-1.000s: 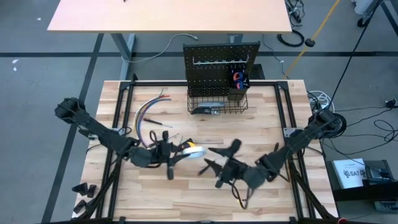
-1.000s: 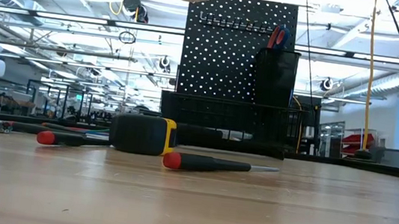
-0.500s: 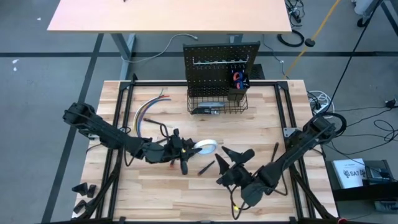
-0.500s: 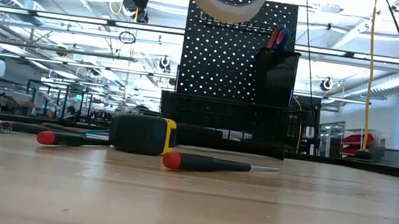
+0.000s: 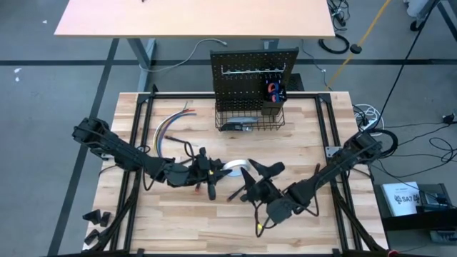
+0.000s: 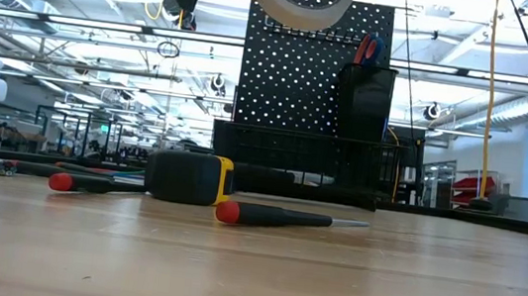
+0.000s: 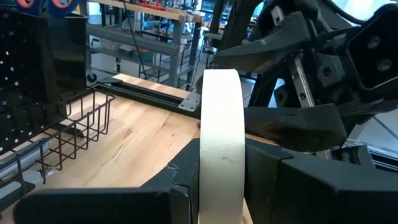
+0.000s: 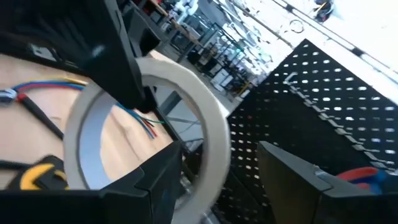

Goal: Hang tools onto peg board
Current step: Put the white masking tape into the black wire basket on the peg board

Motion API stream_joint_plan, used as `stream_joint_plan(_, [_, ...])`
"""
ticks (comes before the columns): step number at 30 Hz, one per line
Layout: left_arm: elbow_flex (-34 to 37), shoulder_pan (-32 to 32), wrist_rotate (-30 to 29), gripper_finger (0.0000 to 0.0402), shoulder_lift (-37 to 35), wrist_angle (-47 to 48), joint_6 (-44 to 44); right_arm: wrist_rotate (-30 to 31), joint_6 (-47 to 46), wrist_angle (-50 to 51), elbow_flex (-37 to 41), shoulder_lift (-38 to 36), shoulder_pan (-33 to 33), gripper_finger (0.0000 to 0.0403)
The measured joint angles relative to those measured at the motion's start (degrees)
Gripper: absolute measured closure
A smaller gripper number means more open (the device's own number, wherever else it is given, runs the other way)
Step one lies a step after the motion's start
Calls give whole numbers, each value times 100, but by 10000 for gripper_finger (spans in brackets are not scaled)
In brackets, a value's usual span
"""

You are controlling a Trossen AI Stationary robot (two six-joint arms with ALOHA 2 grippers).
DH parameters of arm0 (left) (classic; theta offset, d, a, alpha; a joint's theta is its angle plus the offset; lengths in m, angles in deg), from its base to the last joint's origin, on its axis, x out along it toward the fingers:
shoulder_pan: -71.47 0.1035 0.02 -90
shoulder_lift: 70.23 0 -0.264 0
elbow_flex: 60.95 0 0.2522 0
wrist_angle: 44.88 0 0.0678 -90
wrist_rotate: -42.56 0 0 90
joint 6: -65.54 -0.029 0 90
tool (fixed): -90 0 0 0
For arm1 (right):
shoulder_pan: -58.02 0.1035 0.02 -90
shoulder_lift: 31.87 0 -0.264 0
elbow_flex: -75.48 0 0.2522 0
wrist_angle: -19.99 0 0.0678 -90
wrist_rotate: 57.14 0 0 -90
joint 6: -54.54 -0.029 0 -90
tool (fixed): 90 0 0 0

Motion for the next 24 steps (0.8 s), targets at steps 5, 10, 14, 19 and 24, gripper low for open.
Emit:
stream_joint_plan(5, [0,0,0,318,-2,-2,-11,-189,-154,1,-1,0,-203,205])
stream_joint_plan(10, [0,13,-4,318,0,12,-70,-191,-154,5,1,0,-232,226])
stream_joint_plan(14, [0,17,-10,318,-1,73,-157,-202,-154,7,1,0,-227,271])
stream_joint_plan(19, [-2,15,-9,318,0,59,-168,-292,-173,2,1,0,-232,351])
stream_joint_plan(24, [-7,15,20,318,2,77,-244,-272,-255,60,1,0,-234,369])
